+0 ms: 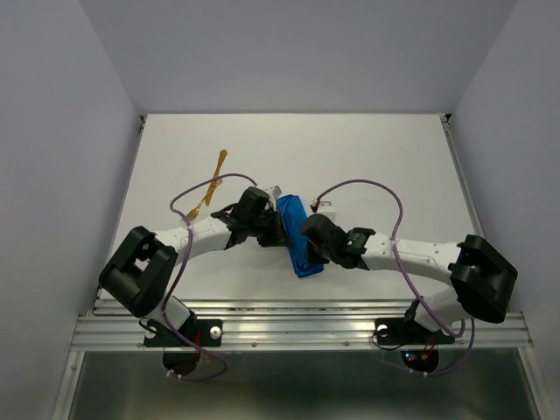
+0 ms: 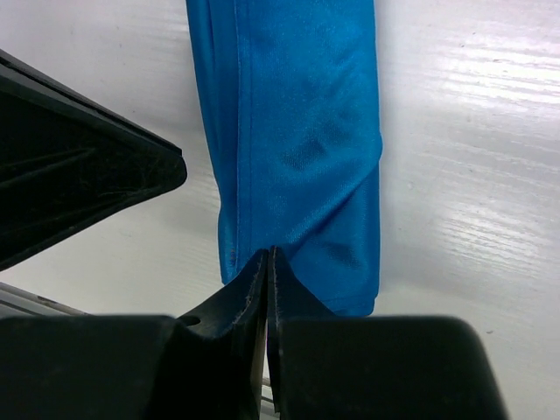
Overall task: Fold the napkin into a case and place the utensils inside
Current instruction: Smooth out the smaller rectangle-folded napkin at the center of the board, then pick up the smaller rectangle-folded napkin from the center of the board.
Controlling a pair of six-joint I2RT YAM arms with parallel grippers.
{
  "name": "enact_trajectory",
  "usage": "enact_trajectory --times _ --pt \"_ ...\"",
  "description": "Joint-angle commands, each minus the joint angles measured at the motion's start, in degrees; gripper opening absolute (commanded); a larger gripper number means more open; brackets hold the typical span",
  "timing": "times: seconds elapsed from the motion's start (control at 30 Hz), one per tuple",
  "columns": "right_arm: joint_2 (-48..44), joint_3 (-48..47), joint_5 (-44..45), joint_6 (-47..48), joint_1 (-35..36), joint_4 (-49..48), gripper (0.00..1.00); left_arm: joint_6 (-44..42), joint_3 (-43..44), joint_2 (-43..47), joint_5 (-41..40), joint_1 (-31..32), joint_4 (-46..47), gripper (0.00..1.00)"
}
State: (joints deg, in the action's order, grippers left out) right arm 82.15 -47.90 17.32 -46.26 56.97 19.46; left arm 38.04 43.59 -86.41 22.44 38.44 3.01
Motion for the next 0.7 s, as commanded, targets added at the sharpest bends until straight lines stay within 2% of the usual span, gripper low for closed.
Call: enact_trajectory --times 0.0,0.23,0.43,0.53,0.57,0.67 --pt "2.5 -1.7 -2.2 1.3 -0.2 -3.8 0.05 0.1 0.0 0.7 -0.5 -1.1 0.6 0.0" --pt "7.1 0.1 -8.6 2.2 -0.2 -9.3 0.02 1.8 -2.5 2.2 -0.1 -4.0 1.8 0.0" --pt "7.7 0.6 -7.7 3.0 -0.2 -9.6 0.02 3.6 -4.3 2.7 -1.2 -4.8 3.5 0.0" --pt "8.1 0.7 -7.5 3.4 -0.2 -9.4 0.02 4.9 -4.7 2.6 -1.8 -5.0 4.2 0.21" --pt "8.3 0.8 -7.5 3.3 -0.2 -9.4 0.02 5.3 -4.7 2.3 -1.8 -5.0 4.5 0.4" --pt "8.6 0.9 -7.9 3.1 -0.2 -9.8 0.02 5.5 -4.4 1.5 -2.0 -5.0 5.1 0.56"
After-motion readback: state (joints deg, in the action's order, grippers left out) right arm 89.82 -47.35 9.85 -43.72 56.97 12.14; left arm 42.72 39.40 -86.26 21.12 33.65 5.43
